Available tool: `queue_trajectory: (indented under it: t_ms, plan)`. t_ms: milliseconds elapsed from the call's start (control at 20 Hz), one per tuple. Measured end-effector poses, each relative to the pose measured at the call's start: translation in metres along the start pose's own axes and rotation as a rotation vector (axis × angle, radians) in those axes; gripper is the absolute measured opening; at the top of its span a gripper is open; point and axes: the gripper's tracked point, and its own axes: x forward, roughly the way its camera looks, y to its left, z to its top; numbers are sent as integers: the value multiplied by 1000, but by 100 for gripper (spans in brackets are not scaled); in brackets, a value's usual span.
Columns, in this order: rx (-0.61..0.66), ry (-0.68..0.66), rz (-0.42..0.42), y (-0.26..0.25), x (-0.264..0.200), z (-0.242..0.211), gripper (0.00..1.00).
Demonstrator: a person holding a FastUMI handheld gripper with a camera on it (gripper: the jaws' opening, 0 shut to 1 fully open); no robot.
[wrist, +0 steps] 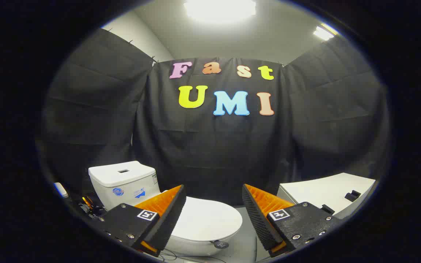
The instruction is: Open the toilet lid.
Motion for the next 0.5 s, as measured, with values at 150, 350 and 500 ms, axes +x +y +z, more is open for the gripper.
queue_trajectory:
  t_ms: [150,350,500]
  plan:
    - [1,-8,-1,-1,-1,1,95]
    - [2,-7,1,-1,-1,0,95]
    - [4,-8,1,-1,0,1,95]
